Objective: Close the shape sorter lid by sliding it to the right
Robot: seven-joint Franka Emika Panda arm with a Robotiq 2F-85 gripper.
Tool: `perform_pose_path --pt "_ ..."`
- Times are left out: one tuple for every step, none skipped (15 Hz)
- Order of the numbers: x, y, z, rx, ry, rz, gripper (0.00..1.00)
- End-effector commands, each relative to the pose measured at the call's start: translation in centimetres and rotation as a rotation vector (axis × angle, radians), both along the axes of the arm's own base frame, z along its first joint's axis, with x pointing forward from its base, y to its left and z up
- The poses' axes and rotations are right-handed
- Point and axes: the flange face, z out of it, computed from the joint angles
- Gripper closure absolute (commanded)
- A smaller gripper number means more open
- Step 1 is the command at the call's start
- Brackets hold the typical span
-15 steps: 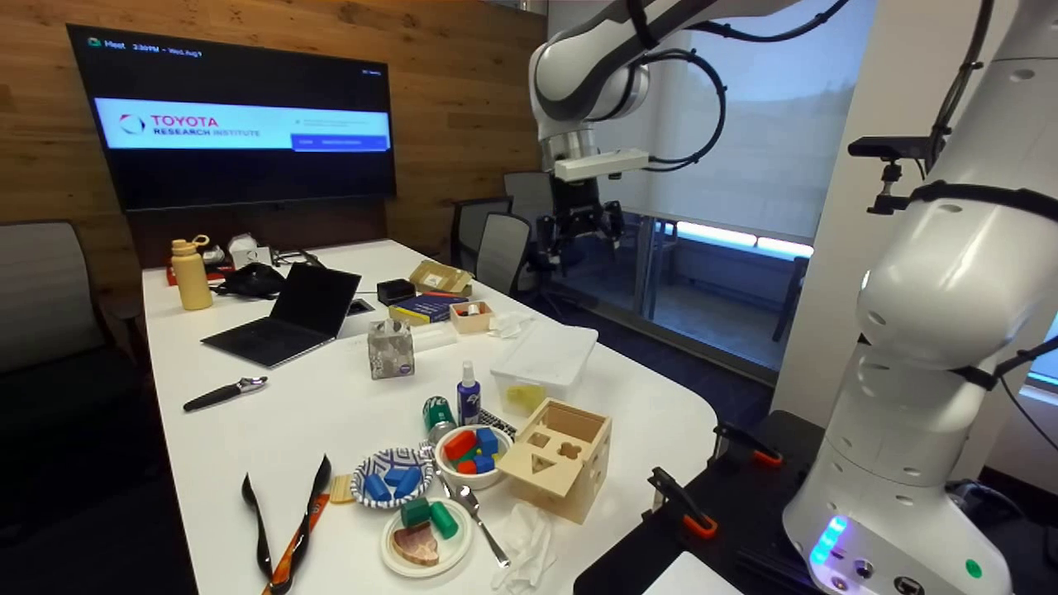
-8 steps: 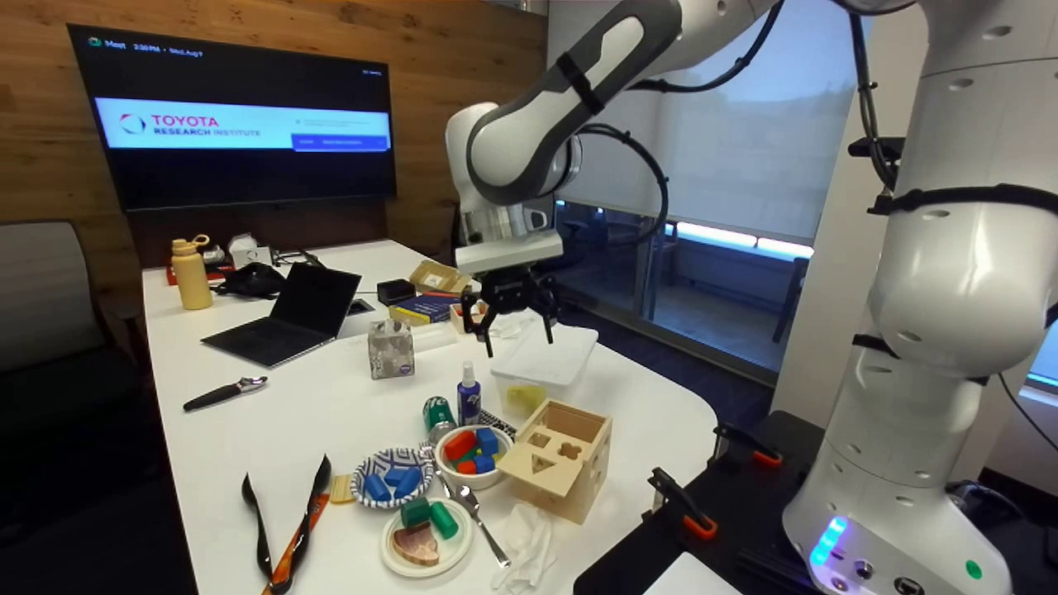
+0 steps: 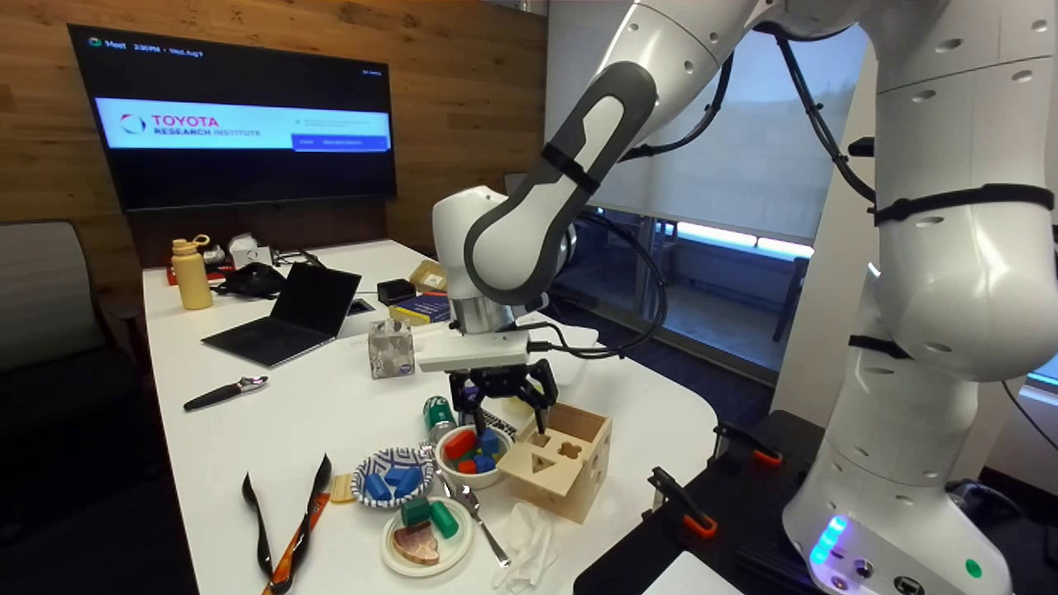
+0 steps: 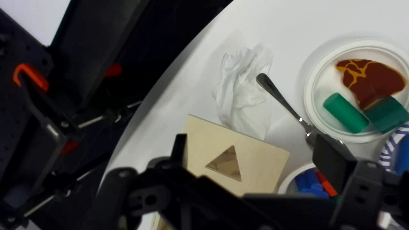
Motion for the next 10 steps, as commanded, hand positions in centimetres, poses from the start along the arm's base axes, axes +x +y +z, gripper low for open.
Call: perform_pose_path --pt "-0.9 -0.4 -3.2 -0.031 -0.002 -0.096 0.0" --pt "-0.9 -0.6 -4.5 -0.031 0.0 -0.108 0.0" --pt "-0.9 -0.8 -5.5 -0.028 -0.001 -0.118 0.0" --pt "-0.7 -1.0 -6.5 -0.02 -0.002 -0.128 0.0" --pt "-0.6 -1.3 -7.5 -0.015 -0.006 -0.131 0.0" --pt "-0.5 -1.6 -8.4 -0.01 -0.011 -0.138 0.0" --pt "-0.3 -1.8 -9.3 -0.005 -0.017 -0.144 0.0" --pt "-0.3 -2.1 -10.0 -0.002 -0.019 -0.149 0.0" --pt "-0.2 -2.2 -10.7 -0.001 -0.02 -0.155 0.0" --pt "-0.2 -2.2 -11.1 -0.001 -0.021 -0.16 0.0"
